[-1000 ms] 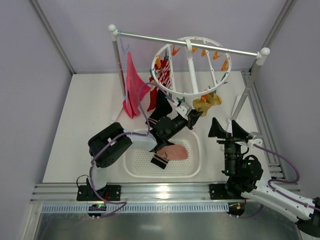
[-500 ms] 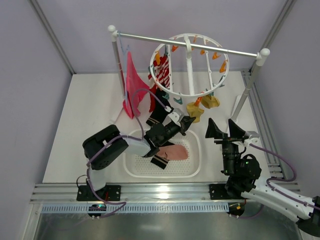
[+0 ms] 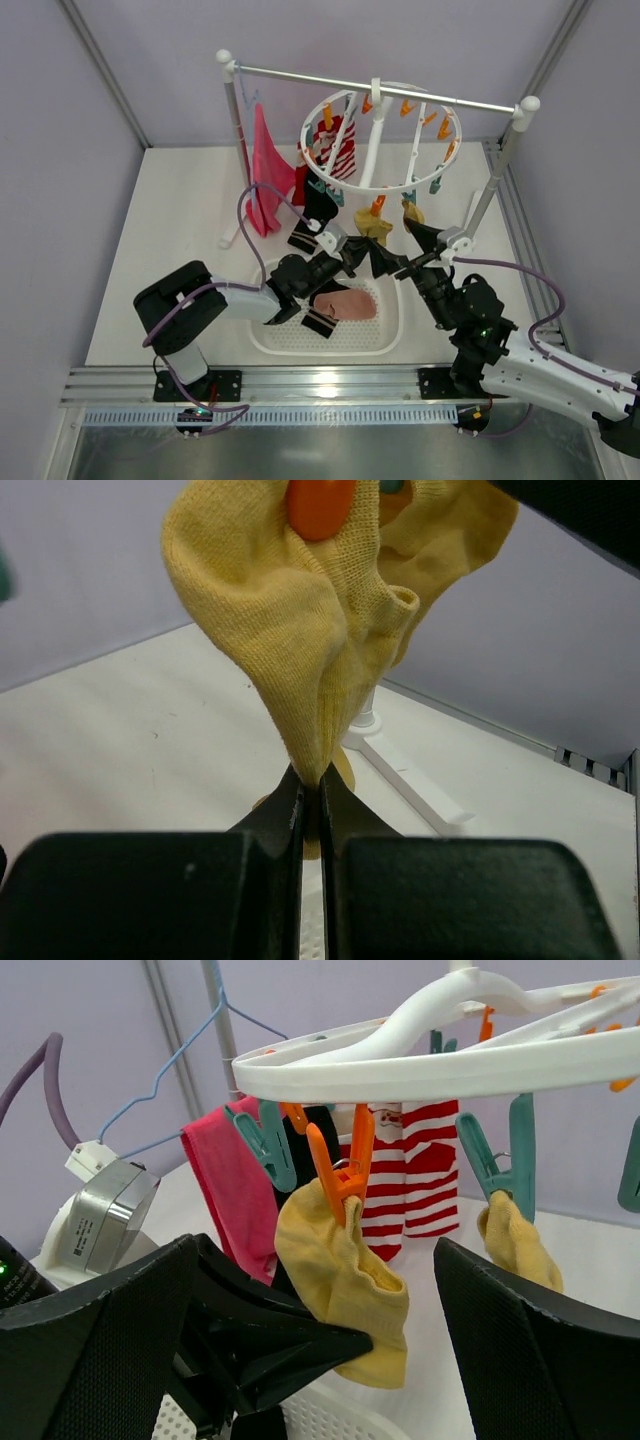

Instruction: Remove the socks clipped to the hanger

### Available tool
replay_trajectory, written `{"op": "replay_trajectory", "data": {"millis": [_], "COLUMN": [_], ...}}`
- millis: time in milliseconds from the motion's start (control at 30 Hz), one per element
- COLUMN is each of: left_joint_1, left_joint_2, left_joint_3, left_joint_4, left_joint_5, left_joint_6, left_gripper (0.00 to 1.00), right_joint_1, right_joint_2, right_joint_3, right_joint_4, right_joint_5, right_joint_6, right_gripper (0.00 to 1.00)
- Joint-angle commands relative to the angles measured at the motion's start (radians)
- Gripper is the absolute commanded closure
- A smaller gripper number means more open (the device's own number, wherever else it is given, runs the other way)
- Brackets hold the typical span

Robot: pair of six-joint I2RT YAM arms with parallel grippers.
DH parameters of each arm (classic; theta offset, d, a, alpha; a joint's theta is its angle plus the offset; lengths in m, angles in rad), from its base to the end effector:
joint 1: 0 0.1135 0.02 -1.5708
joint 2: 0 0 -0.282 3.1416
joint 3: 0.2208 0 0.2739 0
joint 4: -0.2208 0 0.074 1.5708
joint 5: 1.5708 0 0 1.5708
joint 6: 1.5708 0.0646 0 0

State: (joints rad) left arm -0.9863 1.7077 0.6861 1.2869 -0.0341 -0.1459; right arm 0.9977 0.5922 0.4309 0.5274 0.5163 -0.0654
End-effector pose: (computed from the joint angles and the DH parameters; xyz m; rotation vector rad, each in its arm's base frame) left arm 0.2131 -0.3181 0.2326 0.5293 1.2592 -0.9383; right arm 0.1249 0.1348 0.3338 -0.2084 1.2524 0.4952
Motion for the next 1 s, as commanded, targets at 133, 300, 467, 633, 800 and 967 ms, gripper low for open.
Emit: {"op": "replay_trajectory", "data": {"millis": [133,300,467,633,800,967], "left_joint_1": [0.003,0.003,0.003,0.002,0.003,0.003], "left_joint_2": [-0.053,-0.06,-0.069,-0.08,-0.085,-0.092], "left_joint_3": [-0.037,-0.062,-0.074,-0.086,-0.094,-0.102], "left_joint_4": [0.084,0.111,0.114,0.123,0.134,0.137], "left_joint_5": [-0.01,-0.015,-0.021,-0.021,-0.021,-0.021], "left_joint_6": [0.035,0.034,0.039,0.042,0.039,0.042], "left_gripper": [1.0,1.0,1.0,1.0,1.0,1.0], "right_joint_1": [0.004,0.002,0.001,-0.011,-0.06,-0.149], "right_joint_2": [0.038,0.107,0.115,0.15,0.23,0.284], "right_joint_3": [0.115,0.195,0.249,0.299,0.365,0.396], "right_joint_4": [-0.073,-0.139,-0.179,-0.219,-0.263,-0.297], "right_joint_5": [-0.068,-0.114,-0.131,-0.122,-0.176,-0.248], "right_joint_6": [0.026,0.016,0.019,0.021,0.047,0.102], "right_gripper": [0.0,0.0,0.02,0.02,0.03,0.03]}}
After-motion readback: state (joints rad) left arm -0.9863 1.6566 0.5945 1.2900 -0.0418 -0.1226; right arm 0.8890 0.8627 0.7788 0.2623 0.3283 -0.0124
